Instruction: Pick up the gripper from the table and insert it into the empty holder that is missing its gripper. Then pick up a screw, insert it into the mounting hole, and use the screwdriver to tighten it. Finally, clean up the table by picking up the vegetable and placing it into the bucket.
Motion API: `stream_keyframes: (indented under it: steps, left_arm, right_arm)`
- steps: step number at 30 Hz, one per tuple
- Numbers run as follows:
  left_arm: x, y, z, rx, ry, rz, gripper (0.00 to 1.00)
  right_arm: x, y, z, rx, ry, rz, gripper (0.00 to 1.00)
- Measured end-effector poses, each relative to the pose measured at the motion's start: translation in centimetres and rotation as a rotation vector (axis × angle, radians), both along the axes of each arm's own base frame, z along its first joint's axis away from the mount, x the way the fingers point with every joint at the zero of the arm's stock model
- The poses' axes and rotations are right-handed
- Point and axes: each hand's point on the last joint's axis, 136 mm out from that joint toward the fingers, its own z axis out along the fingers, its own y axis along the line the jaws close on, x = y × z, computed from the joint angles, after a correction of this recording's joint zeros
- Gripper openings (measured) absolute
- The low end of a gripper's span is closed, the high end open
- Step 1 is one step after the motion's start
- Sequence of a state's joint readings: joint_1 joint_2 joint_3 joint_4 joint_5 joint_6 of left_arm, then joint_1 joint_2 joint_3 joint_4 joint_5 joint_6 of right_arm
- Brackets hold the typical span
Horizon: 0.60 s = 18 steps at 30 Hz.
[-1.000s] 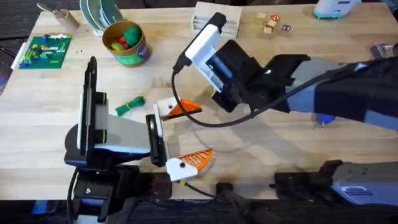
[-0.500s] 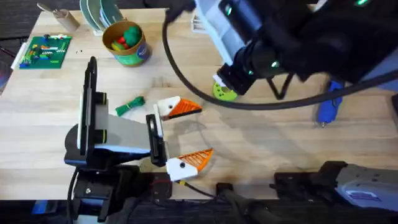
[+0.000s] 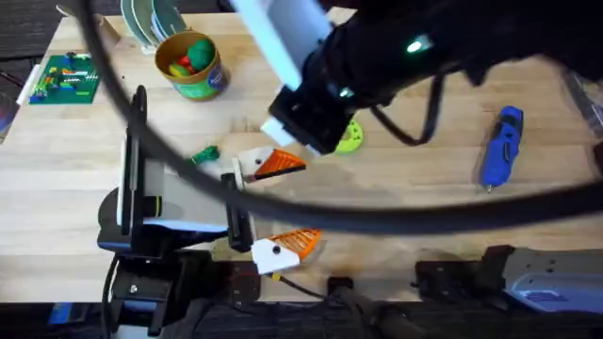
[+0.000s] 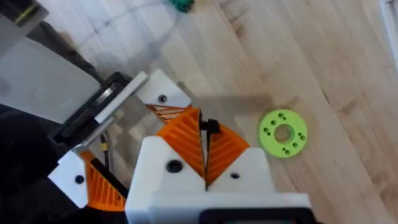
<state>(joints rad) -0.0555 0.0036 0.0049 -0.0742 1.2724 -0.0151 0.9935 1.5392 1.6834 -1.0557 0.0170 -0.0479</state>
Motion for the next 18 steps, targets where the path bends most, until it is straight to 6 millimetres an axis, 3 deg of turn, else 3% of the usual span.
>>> stream_keyframes:
  steps: [7,18]
  left_arm:
    - [0.0,0.0,0.0,0.000,0.000,0.000,0.993]
    - [0.0,0.0,0.0,0.000,0.001,0.000,0.993]
  right_arm:
    - [-1.3,2.3,-2.8,-0.064,0.035,0.060,0.007]
    - [-1.9,3.0,-2.8,-0.072,0.006,0.079,0.007]
